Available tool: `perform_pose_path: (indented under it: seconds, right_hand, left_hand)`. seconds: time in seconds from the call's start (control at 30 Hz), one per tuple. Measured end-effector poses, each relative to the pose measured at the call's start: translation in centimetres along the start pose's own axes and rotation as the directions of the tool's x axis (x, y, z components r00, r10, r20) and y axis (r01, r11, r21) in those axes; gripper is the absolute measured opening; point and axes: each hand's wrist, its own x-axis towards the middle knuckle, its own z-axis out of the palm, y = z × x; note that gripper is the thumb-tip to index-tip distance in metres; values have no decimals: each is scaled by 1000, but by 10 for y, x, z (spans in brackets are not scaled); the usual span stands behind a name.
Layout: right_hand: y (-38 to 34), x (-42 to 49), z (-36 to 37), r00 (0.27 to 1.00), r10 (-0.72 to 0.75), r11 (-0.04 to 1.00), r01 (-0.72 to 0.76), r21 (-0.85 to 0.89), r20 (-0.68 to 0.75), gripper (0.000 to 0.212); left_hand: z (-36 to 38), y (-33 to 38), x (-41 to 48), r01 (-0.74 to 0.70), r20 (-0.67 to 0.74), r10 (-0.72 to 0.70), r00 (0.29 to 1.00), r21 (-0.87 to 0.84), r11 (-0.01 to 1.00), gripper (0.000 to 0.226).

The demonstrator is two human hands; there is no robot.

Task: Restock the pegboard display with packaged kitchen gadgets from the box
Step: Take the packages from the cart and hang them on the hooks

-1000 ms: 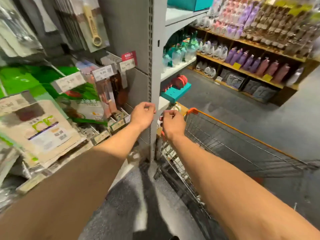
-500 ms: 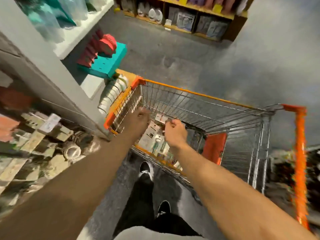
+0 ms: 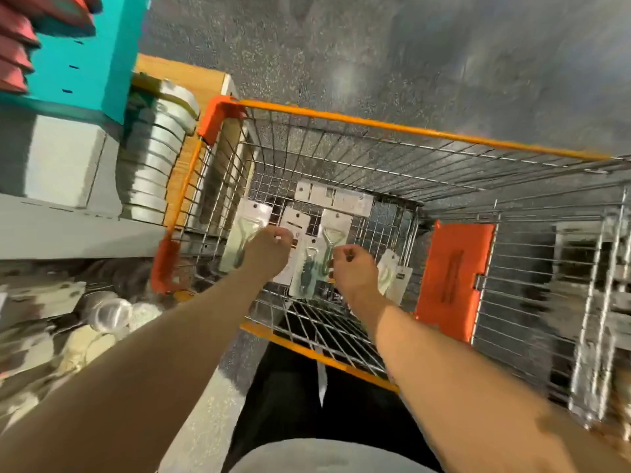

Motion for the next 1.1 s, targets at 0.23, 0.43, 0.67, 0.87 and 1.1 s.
perform_pose_path:
  seconds: [0.23,0.43,0.67,0.87,1.1]
  right_hand:
    - [57,85,57,986,162,982,-158,-104,38,25]
    - [96,145,76,970,238,963,-242,-117,-48,12]
    - [108,193,88,978,198,938,-210,-277,-73,48]
    - [111,191,94,984,152,896,-177,-408,-93,37]
    - [118,160,83,963,143,950,-198,-241,-228,36]
  left_hand:
    - [44,-53,78,128,59,-146,988,241,962,37]
    - [94,-76,110,53,139,-126,982,433,900,28]
    - [129,-92,127,51,92,-129,987,588,807,35]
    - [131,-95,130,83,79,-137,987,472,878,22]
    - [95,-77,124,6,-277,115,954,400,916,35]
